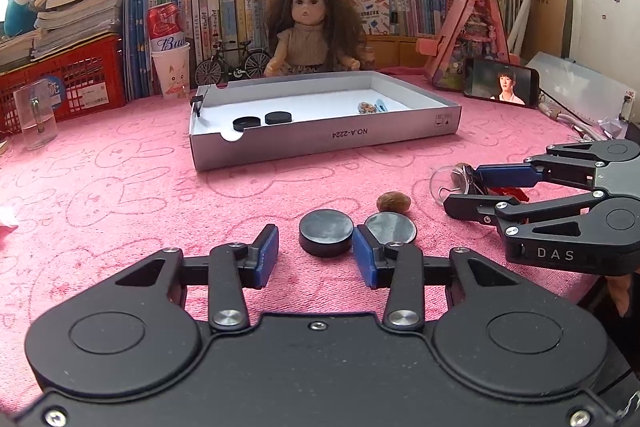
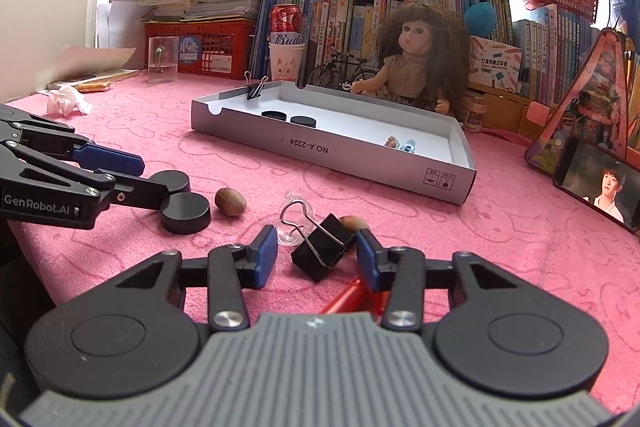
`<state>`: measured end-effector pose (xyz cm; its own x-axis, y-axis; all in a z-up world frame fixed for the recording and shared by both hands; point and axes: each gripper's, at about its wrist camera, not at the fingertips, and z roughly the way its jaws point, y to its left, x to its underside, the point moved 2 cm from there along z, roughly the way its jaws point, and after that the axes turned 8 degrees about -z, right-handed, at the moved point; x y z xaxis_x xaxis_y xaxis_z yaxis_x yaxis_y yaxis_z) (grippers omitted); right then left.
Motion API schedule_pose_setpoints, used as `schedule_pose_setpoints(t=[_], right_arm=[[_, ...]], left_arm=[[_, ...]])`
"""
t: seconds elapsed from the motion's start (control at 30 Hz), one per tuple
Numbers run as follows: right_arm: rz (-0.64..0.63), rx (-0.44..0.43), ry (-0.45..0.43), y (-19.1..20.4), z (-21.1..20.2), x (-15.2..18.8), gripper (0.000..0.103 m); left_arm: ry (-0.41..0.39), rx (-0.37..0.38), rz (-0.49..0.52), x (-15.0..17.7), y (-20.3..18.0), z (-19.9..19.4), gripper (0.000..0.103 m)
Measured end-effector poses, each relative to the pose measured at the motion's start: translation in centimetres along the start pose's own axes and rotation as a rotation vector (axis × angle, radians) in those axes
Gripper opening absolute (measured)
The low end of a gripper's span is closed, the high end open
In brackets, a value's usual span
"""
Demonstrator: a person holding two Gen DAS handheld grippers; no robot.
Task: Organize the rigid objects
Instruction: 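Grasp a black puck with the left tool while the right tool grasps a black binder clip, then carry the puck in the left tool and the binder clip in the right tool over the tray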
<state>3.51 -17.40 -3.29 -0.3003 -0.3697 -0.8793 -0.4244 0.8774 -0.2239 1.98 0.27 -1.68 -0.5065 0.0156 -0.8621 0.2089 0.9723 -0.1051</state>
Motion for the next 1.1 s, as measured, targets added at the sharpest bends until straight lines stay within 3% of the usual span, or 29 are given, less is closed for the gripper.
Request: schedule_pose_setpoints(t=[0.1, 0.23, 1.1], right_arm=[[0.011, 0.009, 0.0, -0.1, 0.0, 0.0, 0.041], [0.021, 0.01, 0.002, -0.2, -0.1, 0.0, 0.04], [0.214, 0.074, -0.008, -4.1, 1.5, -2.5, 0.039]], left_arm=[[-0.001, 0.003, -0.009, -0.1, -0.2, 0.4, 0.038], [-0.001, 0.011, -0.019, -0.2, -0.2, 0.7, 0.03], [-0.034, -0.048, -0.097, -4.8, 0.6, 2.9, 0.029]])
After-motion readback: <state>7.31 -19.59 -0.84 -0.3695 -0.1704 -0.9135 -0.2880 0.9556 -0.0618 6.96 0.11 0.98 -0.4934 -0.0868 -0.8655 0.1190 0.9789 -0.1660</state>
